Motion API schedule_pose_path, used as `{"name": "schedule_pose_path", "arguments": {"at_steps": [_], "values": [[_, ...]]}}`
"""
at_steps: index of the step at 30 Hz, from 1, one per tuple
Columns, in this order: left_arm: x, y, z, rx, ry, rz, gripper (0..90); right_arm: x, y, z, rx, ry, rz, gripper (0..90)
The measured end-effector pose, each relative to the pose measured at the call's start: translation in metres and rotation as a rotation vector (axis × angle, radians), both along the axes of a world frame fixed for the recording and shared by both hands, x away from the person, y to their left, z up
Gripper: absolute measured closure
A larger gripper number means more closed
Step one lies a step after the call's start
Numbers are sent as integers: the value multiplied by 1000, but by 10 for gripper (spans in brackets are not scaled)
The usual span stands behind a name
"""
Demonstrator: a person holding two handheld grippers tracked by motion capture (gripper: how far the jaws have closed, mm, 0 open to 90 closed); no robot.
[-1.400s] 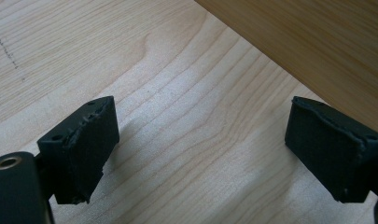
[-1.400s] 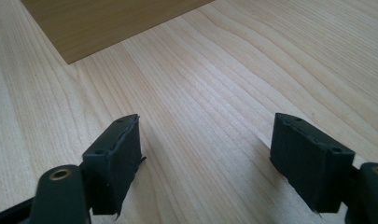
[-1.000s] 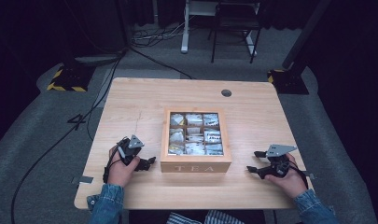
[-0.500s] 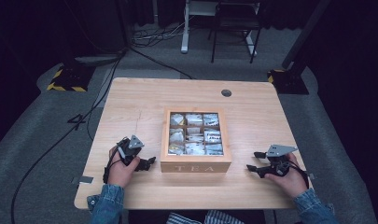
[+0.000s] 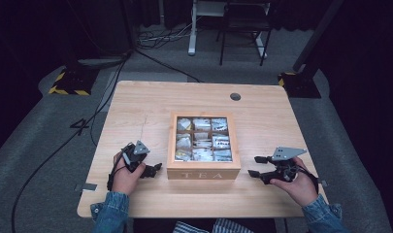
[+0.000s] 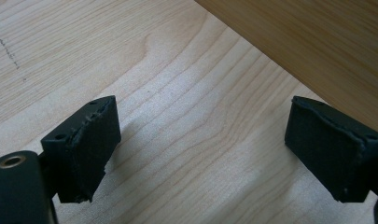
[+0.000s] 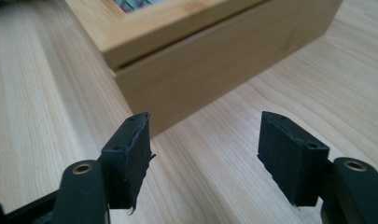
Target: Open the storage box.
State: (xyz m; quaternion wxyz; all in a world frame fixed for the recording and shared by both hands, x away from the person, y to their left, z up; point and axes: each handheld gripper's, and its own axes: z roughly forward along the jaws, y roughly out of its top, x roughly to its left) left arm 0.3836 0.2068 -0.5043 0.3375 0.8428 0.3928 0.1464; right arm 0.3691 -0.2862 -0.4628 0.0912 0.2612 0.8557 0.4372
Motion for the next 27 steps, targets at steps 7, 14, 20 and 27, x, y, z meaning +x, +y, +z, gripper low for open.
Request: {"name": "schedule_pose_path", "arguments": {"at_steps": [7, 14, 20, 27], "values": [[0, 0, 0, 0, 0, 0, 112, -18, 18, 9, 9, 36, -1, 385], [0, 0, 0, 0, 0, 0, 112, -24, 28, 11, 53, 32, 35, 443], [0, 0, 0, 0, 0, 0, 112, -23, 34, 10, 61, 22, 44, 511], [0, 0, 0, 2, -2, -1, 112, -18, 38, 8, 53, 7, 25, 584]]}}
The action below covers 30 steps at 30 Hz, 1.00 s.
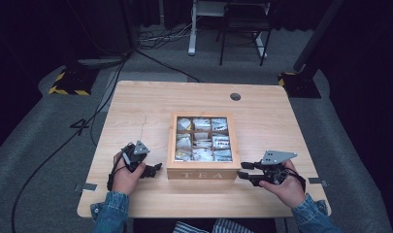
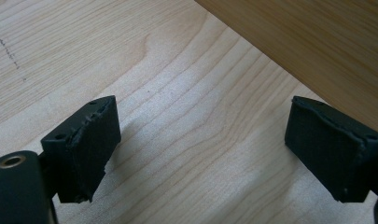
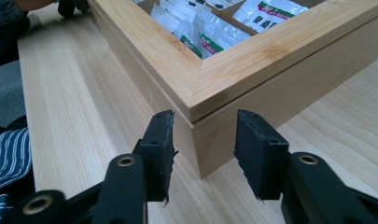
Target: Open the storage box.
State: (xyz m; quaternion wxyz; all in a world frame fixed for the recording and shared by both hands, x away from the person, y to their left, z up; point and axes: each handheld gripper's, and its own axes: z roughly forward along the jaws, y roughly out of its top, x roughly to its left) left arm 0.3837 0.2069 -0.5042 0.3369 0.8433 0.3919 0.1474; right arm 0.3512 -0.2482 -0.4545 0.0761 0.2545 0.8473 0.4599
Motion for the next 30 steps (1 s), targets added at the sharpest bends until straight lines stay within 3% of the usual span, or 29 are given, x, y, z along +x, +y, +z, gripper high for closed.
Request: {"name": "schedule_pose_path", "arguments": {"at_steps": [4, 16, 24, 30], "values": [[0, 0, 0, -2, 1, 1, 112, 1, 3, -1, -10, -17, -3, 617], [0, 0, 0, 2, -1, -1, 112, 1, 6, -1, 8, -32, -16, 606], [0, 0, 0, 5, -4, 0, 112, -3, 5, 8, 54, -72, -34, 593], [0, 0, 0, 2, 0, -1, 112, -4, 5, 18, 44, -115, -52, 564]]}}
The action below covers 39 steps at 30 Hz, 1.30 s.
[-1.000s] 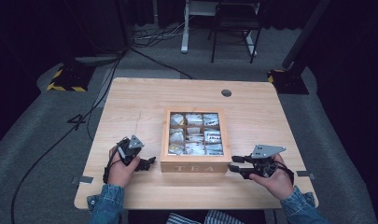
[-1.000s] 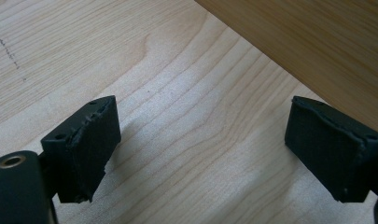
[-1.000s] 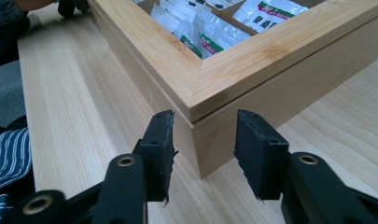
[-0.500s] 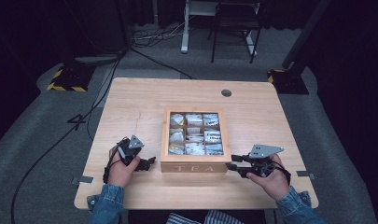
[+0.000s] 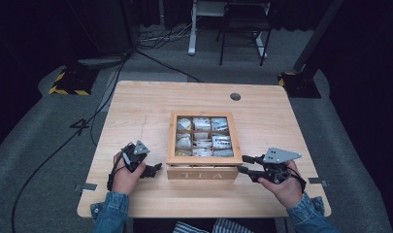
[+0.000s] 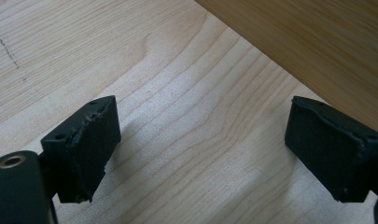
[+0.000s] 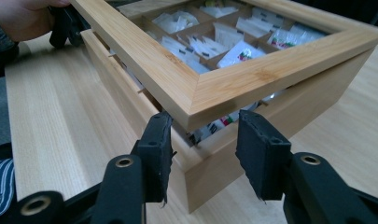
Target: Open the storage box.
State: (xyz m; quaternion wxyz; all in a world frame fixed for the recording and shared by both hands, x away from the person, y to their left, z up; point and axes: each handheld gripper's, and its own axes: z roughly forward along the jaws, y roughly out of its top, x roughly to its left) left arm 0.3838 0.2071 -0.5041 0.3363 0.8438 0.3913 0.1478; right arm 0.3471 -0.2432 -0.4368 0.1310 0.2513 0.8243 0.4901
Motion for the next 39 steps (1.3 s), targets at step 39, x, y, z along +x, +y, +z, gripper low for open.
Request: {"name": "schedule_pose_path", "arguments": {"at_steps": [39], "values": [[10, 9, 6, 19, 32, 44, 198, 36, 3, 82, 29, -171, -38, 530]]}}
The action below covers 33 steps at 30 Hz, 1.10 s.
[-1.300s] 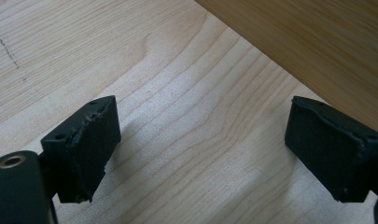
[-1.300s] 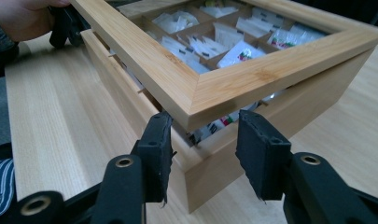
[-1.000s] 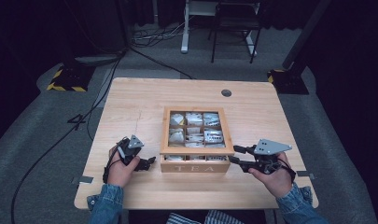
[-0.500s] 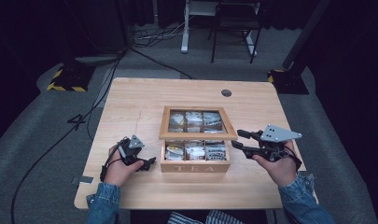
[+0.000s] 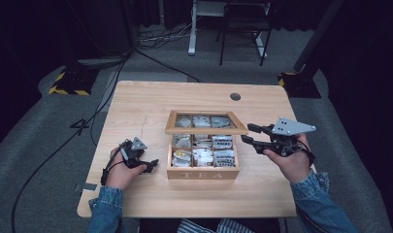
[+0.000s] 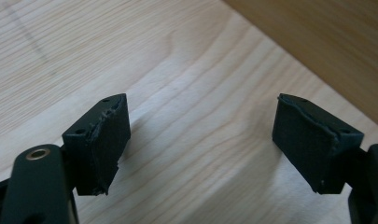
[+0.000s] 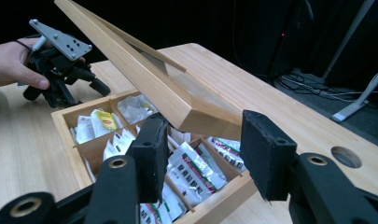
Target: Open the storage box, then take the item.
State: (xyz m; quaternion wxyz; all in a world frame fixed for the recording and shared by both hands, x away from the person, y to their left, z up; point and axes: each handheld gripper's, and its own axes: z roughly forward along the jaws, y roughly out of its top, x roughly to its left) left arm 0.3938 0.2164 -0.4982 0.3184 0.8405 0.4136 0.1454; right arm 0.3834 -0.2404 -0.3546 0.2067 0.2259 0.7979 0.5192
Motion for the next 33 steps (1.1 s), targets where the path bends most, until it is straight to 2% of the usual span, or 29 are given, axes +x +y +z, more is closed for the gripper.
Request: {"name": "schedule_pose_path", "arguments": {"at_steps": [4, 8, 15, 20, 30, 33], "values": [[2, 0, 0, -6, 2, 0, 206, 5, 3, 5, -14, -8, 0, 530], [6, 1, -2, -18, -7, 10, 200, 13, 7, 11, -1, 9, 6, 530], [8, 4, -5, -30, -42, 16, 200, 23, 9, 21, 10, 13, 0, 529], [9, 4, -5, -31, -45, 26, 209, 30, 9, 25, 30, 26, -7, 529], [9, 5, -5, -34, -40, 13, 210, 40, 10, 33, 50, 51, -16, 529], [9, 7, 0, -37, -19, 27, 304, 41, 10, 33, 52, 55, -17, 529]]}}
